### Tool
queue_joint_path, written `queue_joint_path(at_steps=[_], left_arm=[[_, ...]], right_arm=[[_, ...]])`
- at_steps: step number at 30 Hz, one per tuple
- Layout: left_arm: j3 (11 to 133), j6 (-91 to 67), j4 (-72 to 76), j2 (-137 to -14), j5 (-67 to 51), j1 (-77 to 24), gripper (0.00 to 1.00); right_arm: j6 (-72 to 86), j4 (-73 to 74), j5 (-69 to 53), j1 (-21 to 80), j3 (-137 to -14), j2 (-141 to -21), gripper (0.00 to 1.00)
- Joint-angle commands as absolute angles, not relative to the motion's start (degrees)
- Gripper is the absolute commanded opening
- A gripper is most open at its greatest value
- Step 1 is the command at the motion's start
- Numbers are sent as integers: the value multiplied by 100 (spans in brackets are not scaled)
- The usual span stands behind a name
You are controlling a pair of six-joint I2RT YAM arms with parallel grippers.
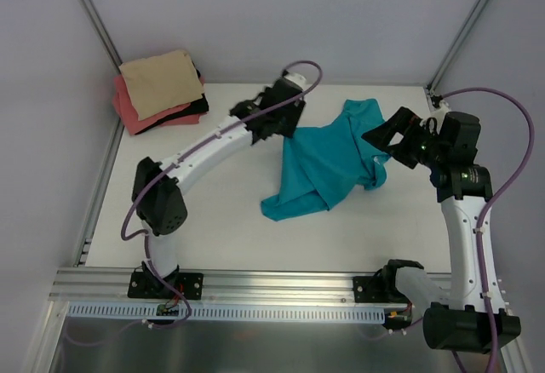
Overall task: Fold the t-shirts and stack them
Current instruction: Flatten out the tshirt
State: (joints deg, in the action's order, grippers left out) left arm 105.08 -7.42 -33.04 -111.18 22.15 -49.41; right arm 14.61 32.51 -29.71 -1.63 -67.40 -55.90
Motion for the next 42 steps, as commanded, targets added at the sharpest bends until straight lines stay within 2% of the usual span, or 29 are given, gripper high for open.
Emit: queue_joint_path(at_steps=[1, 2, 6, 8, 10, 15, 19, 26, 36, 39, 40, 42], left_arm=[[10415, -370, -2848, -10256, 2961, -3552, 71], [10389, -178, -2874, -10370, 3319, -3490, 98], [10012, -437, -2909, -10302, 3701, -3217, 99], [9836, -623, -2892, -10187, 3359, -3173, 99], [9695, -1009, -2918, -10142, 2394, -3182, 99], [9974, -1705, -2970, -10791, 743, -3620, 99], [10695, -1679, -3365, -11706, 519, -4130, 99], [10556, -1916, -3497, -12252, -130, -4245, 99], [9413, -1872, -3252, -11760, -140, -4254, 95], [9334, -1916, -3164, -11742, -220, -4254, 79], [9325, -1925, -3112, -11742, -237, -4254, 67], [9369, -1942, -3094, -11760, -211, -4263, 64]], right_arm=[[1213, 3727, -2408, -352, -6513, -5713, 99], [1195, 3727, -2417, -343, -6521, -5713, 100], [1090, 3797, -2382, -325, -6583, -5748, 99], [1055, 3823, -2338, -316, -6609, -5774, 99], [1037, 3815, -2329, -308, -6601, -5801, 99], [1037, 3771, -2355, -299, -6653, -5941, 100], [1037, 3805, -2355, -299, -6723, -6020, 99], [949, 3990, -2206, -299, -6794, -5950, 100], [1107, 3903, -2224, -299, -6741, -5950, 99], [1134, 3902, -2224, -299, -6733, -5924, 99], [1142, 3911, -2224, -299, -6732, -5915, 99], [1143, 3920, -2224, -299, -6724, -5889, 100]])
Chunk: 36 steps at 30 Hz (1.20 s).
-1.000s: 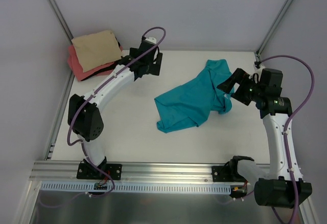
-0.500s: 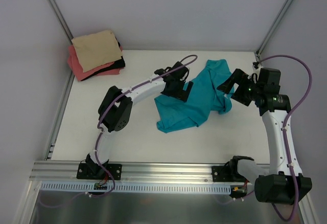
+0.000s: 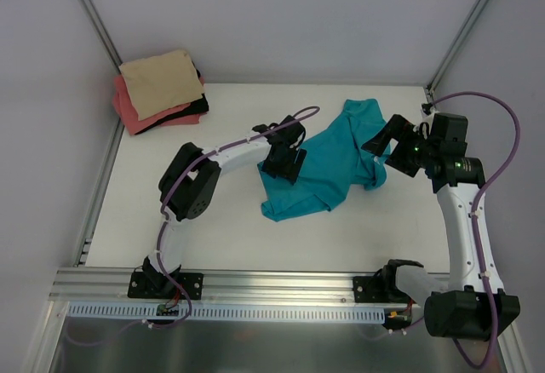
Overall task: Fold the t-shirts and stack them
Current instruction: Flatten out the tshirt
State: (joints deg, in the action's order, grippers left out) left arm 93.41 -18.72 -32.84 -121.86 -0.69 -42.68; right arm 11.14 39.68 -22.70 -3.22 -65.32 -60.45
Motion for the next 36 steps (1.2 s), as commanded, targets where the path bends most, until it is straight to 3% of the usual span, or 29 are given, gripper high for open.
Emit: queue_joint_path(at_steps=[1, 28, 36], left_arm=[[9404, -1942, -3059, -11734, -133, -4263, 64], [9931, -1916, -3093, -11892, 18, -4280, 65], [9545, -1767, -3287, -11768, 255, -4307, 66]], right_arm=[[1151, 3929, -2224, -299, -6724, -5880, 100], [1292, 3762, -2347, -299, -6671, -6003, 100], [1318, 3691, -2391, -299, -6653, -6047, 99]])
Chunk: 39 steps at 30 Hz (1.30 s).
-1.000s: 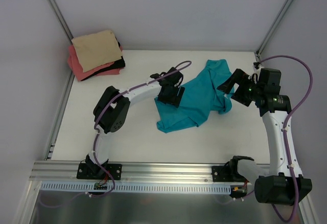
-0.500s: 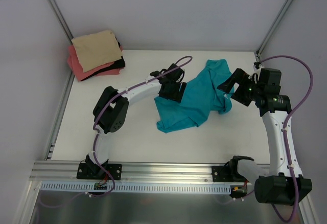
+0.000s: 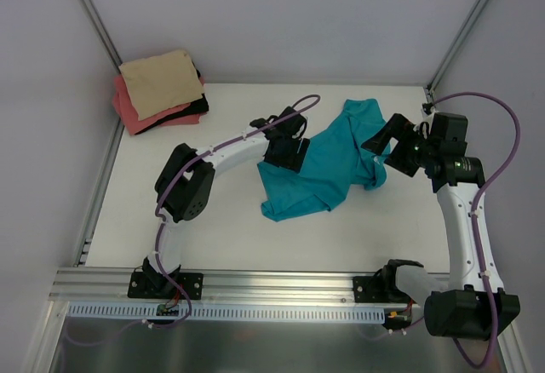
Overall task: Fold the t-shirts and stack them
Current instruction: Flatten out the tshirt
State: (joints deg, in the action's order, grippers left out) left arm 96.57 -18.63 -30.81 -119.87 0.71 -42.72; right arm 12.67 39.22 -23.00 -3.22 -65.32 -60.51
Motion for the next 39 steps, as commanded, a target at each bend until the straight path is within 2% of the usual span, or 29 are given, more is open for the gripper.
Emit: queue_joint_path(at_steps=[1, 39], left_arm=[[9519, -1741, -3296, -11777, 246, -4315, 66], [9808, -1477, -2716, -12349, 1318, -4737, 62]], right_arm=[[1318, 3683, -2399, -299, -6653, -6064, 99], [1283, 3815, -2707, -272, -6662, -6144, 99]])
